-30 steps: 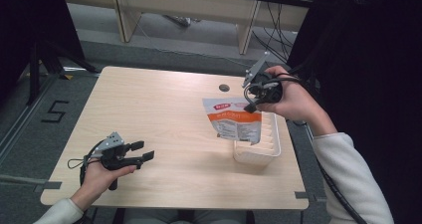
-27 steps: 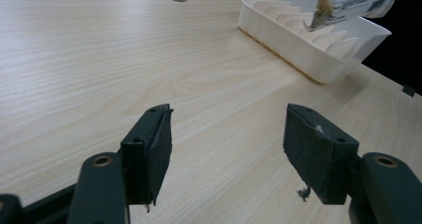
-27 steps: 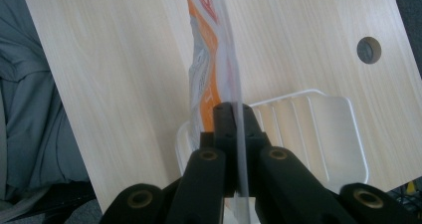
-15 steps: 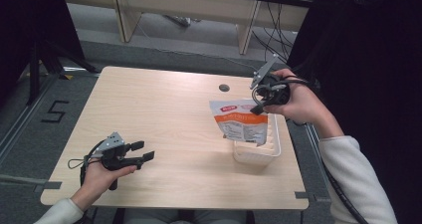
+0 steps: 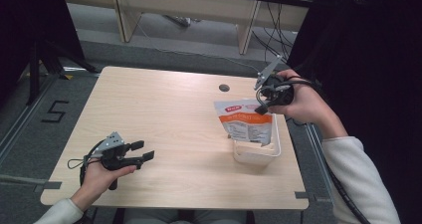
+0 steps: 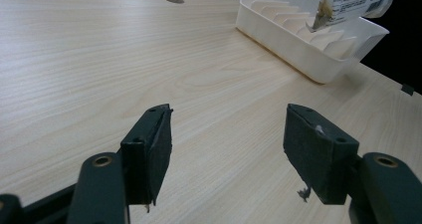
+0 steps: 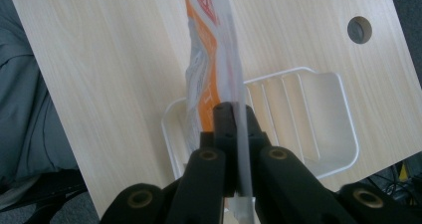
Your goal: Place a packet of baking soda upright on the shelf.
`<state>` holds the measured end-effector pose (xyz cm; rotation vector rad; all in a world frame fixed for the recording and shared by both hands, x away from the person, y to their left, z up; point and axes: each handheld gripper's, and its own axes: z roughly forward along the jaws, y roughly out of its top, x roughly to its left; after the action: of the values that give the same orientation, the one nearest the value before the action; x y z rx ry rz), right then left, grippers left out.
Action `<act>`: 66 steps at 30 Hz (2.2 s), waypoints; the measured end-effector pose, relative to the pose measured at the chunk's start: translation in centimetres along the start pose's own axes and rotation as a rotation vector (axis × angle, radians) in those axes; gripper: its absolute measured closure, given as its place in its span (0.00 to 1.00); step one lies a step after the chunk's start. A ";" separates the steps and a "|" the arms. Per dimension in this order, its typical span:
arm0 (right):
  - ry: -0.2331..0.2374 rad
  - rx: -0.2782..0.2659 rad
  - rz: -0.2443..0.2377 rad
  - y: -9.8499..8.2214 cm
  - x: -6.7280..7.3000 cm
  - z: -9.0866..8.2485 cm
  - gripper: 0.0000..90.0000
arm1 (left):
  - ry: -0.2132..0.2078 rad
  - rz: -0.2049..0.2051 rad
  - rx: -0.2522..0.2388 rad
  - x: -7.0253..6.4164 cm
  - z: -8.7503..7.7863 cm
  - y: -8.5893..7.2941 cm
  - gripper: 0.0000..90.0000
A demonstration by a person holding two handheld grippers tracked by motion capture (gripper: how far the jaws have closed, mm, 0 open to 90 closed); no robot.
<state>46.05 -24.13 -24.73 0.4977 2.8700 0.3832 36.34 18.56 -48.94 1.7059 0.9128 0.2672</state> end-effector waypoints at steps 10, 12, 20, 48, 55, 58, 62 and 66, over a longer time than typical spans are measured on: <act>-0.006 0.008 -0.030 -0.1 -0.6 0.1 1.00 | 0.006 -0.004 0.002 -0.1 0.1 0.0 0.39; -0.006 0.017 -0.033 -0.4 -0.7 0.1 1.00 | 0.009 0.004 0.000 -0.1 -0.1 0.0 0.39; 0.026 0.063 -0.051 -0.8 -1.2 -0.1 1.00 | 0.006 0.015 0.003 -0.1 -0.1 0.0 0.39; 0.024 0.112 -0.068 -2.0 -1.1 0.5 1.00 | 0.015 0.014 -0.001 0.0 -0.1 0.1 0.39; 0.026 0.117 -0.068 -1.9 -1.2 0.7 1.00 | 0.016 0.002 -0.004 -0.2 0.1 0.1 0.39; 0.019 0.123 -0.075 -1.9 -1.2 0.7 1.00 | 0.017 0.000 -0.002 -0.2 0.1 0.1 0.39; 0.013 0.144 -0.075 -1.8 -1.3 1.0 1.00 | 0.014 0.012 -0.001 -0.1 0.1 0.1 0.39; 0.002 0.149 -0.084 -1.8 -1.4 1.2 1.00 | 0.015 0.009 -0.001 -0.1 0.1 0.1 0.39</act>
<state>47.07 -26.02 -26.14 0.3999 2.9240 0.1564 36.35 18.37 -48.89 1.7095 0.9161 0.2871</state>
